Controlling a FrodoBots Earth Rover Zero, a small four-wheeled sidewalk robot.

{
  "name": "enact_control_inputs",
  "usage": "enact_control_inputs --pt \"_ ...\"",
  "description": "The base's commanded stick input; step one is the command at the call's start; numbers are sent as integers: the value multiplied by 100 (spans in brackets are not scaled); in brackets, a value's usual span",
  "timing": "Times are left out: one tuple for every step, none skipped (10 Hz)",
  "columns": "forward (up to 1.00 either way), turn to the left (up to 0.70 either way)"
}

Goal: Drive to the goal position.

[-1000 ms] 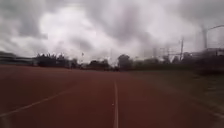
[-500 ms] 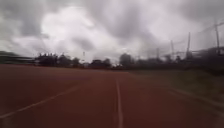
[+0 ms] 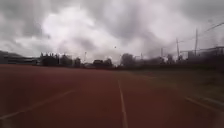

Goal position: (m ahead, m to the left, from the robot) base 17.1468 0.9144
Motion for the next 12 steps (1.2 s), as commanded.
enact_control_inputs --pt "100 -12" --pt "100 -2" --pt "100 0" --pt "100 0" --pt "100 0" --pt "100 0" --pt "100 0" --pt "100 0" --pt "100 0" --pt "100 0" --pt "100 0" --pt "100 0"
